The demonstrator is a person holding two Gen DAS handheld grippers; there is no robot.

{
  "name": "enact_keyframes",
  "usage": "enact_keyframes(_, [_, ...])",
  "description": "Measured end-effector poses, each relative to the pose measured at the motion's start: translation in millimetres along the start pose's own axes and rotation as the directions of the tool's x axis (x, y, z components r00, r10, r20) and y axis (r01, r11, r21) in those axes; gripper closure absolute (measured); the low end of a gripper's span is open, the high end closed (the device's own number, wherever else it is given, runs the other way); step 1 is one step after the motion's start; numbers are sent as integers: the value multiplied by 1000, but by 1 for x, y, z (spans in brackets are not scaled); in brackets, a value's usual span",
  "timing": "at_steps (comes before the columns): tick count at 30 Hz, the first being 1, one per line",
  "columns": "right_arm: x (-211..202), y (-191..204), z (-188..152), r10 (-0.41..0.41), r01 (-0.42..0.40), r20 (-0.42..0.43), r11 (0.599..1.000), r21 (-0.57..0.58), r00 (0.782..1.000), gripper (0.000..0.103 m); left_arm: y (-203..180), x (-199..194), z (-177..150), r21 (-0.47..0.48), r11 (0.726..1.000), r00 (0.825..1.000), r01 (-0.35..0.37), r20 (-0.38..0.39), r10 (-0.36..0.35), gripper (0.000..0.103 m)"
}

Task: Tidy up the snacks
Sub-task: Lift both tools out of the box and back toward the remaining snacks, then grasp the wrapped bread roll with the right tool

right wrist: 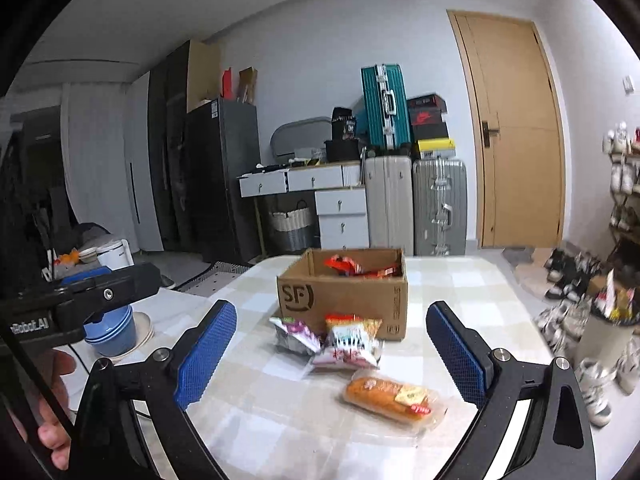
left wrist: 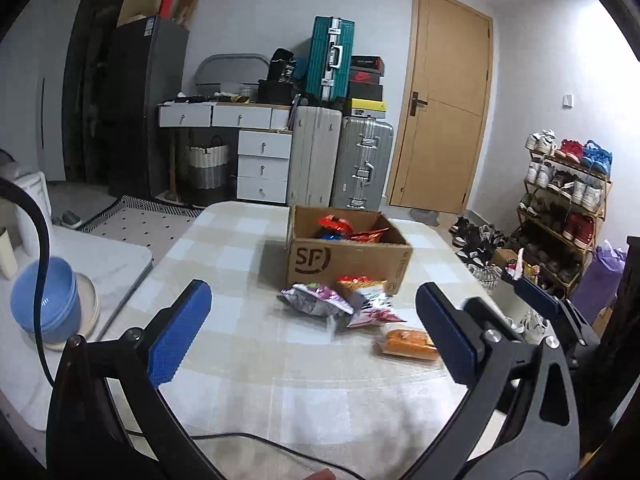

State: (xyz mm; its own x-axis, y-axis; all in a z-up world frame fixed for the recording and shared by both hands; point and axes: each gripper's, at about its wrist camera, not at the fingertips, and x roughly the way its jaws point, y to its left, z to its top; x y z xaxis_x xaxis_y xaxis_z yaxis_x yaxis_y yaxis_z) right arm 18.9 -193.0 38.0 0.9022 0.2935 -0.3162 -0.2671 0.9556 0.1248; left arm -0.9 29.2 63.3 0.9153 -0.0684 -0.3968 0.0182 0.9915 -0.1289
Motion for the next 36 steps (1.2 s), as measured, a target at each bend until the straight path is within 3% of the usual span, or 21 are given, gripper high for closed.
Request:
enact_keyframes(4, [19, -18, -16, 32, -28, -73, 998, 56, 997, 5, 10, 37, -22, -16, 999, 999, 40, -9, -40, 1])
enact_keyframes(10, [37, -31, -24, 15, -10, -132, 999, 34, 991, 5, 6, 83, -23, -4, 1000, 997, 20, -70, -20, 1])
enact_keyframes(19, [62, -41, -30, 117, -103, -253, 992, 67, 960, 5, -9, 110, -32, 29, 999, 989, 34, -144, -29, 1])
enact_keyframes(24, [65, -46, -33, 124, -110, -275, 992, 66, 953, 5, -4, 126, -36, -20, 999, 982, 39, -184, -42, 1])
enact_keyframes(28, [78, -49, -38, 75, -71, -325, 997, 23, 943, 5, 1, 135, -34, -61, 998, 980, 28, -193, -39, 1])
enact_keyframes(36, [130, -71, -60, 27, -33, -498, 999, -3, 867, 5, 1, 162, -28, -71, 996, 972, 50, -226, -65, 1])
